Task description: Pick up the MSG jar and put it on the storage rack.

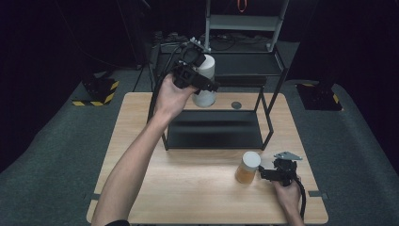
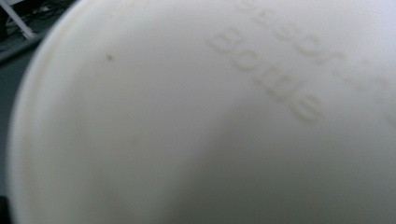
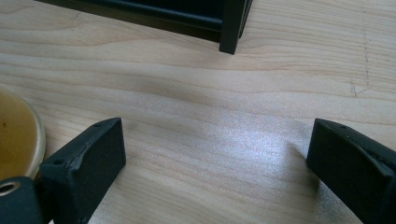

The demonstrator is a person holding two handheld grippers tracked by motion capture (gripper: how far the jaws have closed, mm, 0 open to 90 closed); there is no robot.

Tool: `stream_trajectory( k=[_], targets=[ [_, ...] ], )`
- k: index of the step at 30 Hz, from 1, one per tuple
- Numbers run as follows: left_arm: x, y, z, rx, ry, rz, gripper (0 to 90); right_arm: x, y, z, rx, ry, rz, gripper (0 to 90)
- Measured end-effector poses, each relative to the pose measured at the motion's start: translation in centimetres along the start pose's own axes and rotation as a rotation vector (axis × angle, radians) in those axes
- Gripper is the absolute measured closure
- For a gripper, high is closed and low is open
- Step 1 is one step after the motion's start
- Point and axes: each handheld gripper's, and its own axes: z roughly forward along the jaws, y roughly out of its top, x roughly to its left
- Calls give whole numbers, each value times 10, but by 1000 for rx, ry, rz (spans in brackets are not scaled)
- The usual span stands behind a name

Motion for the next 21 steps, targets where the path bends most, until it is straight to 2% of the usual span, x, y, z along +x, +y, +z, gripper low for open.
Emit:
stream_trajectory(
  k=[4,7,10,16,20,21],
  targets=[
    [5,10,-7,-4,-3,-12,324,0,0,0,0,0,0,38],
    [6,27,-13,14,18,-21,324,0,0,0,0,0,0,38],
    [7,34,-14,11,33,-30,324,0,0,0,0,0,0,38],
    [6,46,-14,-12,113,-57,325,0,0,0,0,0,0,38],
    [6,51,-8,-1,152,-69,324,0,0,0,0,0,0,38],
    [6,53,-5,3,181,-76,324,0,0,0,0,0,0,38]
  ],
)
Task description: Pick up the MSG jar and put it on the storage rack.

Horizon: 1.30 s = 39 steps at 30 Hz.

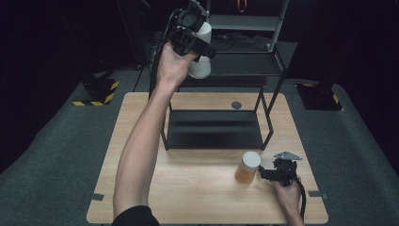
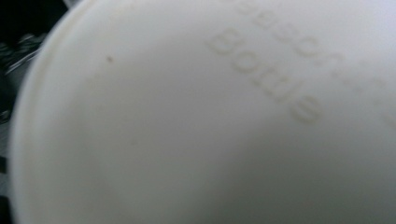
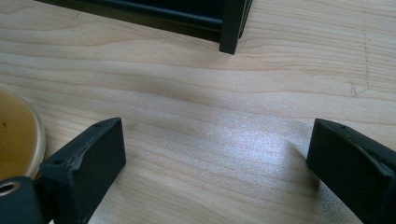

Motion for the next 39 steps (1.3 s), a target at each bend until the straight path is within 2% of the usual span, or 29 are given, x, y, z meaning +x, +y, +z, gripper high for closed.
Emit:
stream_trajectory(
  k=[4,7,10,15,26,39],
  targets=[
    [4,0,6,-12,27,-47,325,0,0,0,0,0,0,39],
    [5,2,9,-10,41,-60,325,0,0,0,0,0,-1,39],
    [4,8,16,11,78,-82,325,0,0,0,0,0,-2,39],
    [6,14,25,32,102,-99,325,0,0,0,0,0,-2,39],
    [16,15,38,43,104,-133,325,0,0,0,0,0,-2,39],
    [23,12,47,53,96,-145,325,0,0,0,0,0,-2,39]
  ],
)
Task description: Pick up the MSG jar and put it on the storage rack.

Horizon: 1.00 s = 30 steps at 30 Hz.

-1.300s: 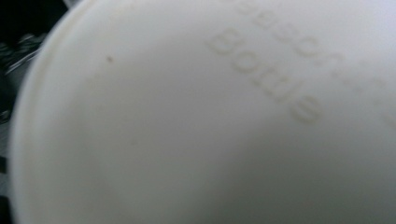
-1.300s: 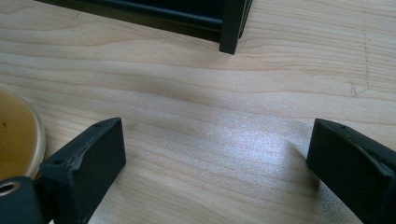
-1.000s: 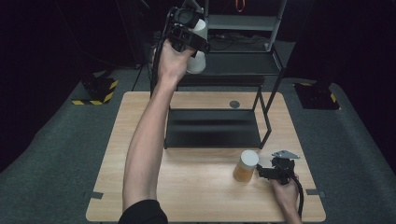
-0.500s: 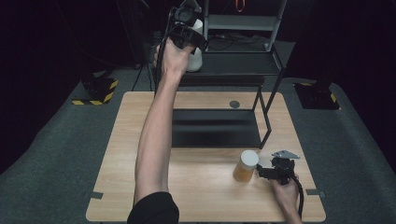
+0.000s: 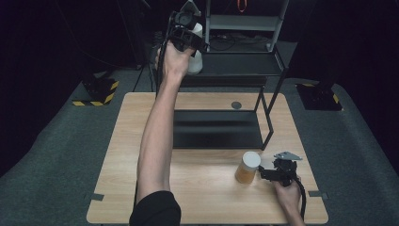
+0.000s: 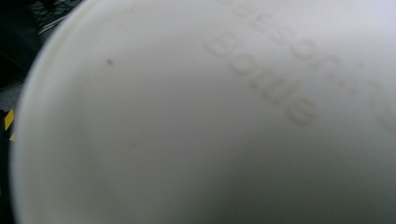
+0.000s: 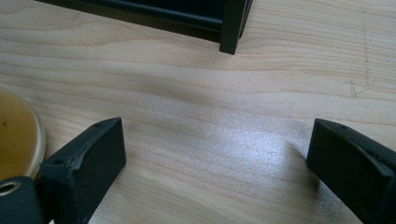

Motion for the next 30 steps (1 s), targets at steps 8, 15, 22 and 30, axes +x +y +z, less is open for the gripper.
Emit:
stream_trajectory(
  k=[8,15,22,30],
  targets=[
    [2,-3,0,-9,-9,2,324,0,0,0,0,0,0,40],
    [2,-6,0,-18,-8,11,322,0,0,0,0,0,0,39],
    [2,-10,1,-29,-8,14,317,0,0,0,0,0,0,39],
    [0,-13,1,-39,6,15,261,0,0,0,0,0,0,39]
  ],
)
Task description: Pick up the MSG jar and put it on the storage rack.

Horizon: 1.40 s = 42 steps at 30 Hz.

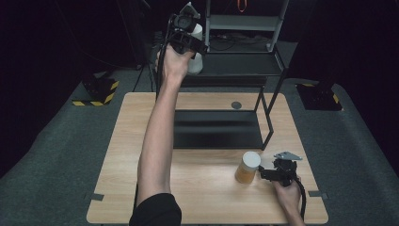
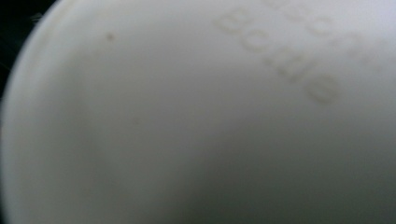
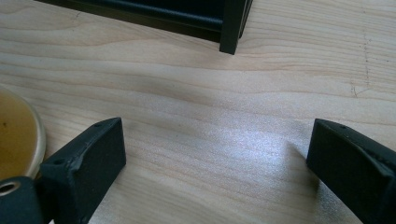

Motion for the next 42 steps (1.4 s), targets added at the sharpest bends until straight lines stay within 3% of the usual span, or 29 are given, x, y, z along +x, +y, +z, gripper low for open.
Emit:
stream_trajectory(
  k=[1,5,11,18,21,42],
  targets=[
    [-2,-2,0,-7,17,1,235,0,0,0,0,0,0,39],
    [0,-6,0,-10,22,-8,113,0,0,0,0,0,0,39],
    [8,-28,-8,-81,18,-38,15,0,0,0,-1,0,2,39],
    [16,-48,-19,-131,-27,-25,4,0,0,0,1,0,0,39],
    [16,-55,-23,-135,-36,-7,5,0,0,0,1,0,0,39],
    [10,-101,-27,-148,-82,11,16,0,0,0,0,0,1,39]
  ],
)
